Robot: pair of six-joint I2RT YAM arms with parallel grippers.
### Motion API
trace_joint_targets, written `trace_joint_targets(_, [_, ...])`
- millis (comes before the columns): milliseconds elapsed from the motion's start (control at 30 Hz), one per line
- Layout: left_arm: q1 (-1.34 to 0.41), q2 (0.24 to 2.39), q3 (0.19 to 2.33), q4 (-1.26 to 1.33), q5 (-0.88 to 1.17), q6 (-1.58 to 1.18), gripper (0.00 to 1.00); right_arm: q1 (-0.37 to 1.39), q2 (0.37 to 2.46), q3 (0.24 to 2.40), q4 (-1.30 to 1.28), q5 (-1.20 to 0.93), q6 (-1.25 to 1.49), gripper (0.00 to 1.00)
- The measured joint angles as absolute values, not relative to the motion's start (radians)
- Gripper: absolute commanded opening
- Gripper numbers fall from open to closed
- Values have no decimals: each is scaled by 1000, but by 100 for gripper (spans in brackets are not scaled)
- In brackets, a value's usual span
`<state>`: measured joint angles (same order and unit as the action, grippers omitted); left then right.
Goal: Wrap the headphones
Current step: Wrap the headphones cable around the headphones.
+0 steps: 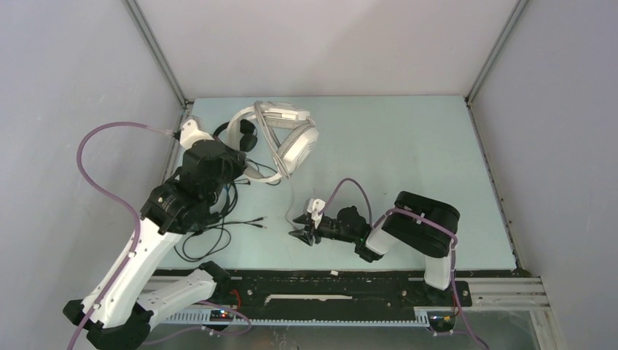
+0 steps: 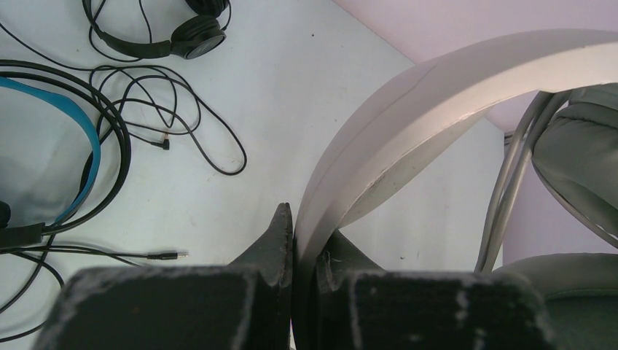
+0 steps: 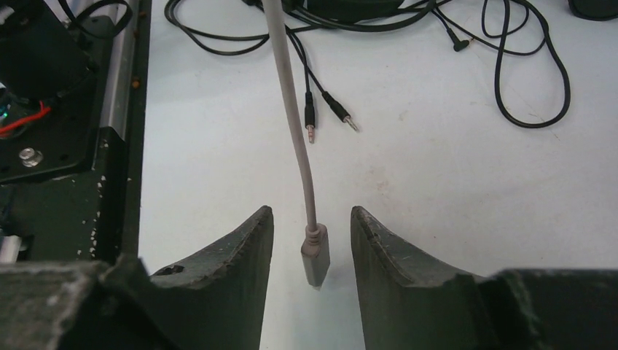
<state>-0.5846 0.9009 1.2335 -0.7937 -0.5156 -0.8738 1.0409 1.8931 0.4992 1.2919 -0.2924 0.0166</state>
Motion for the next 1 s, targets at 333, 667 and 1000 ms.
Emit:
trace_joint_targets(333, [-579, 881, 1234, -794, -511, -873, 0, 1038, 1953, 525, 1328, -266, -38, 4])
trace_joint_targets(667, [-565, 872, 1236, -799, -382, -827, 0, 944, 1964, 514, 1381, -281, 5, 0])
trace_joint_targets(1000, [-558, 813, 1228, -760, -93, -577, 0, 842, 1894, 498, 1403, -394, 146, 0])
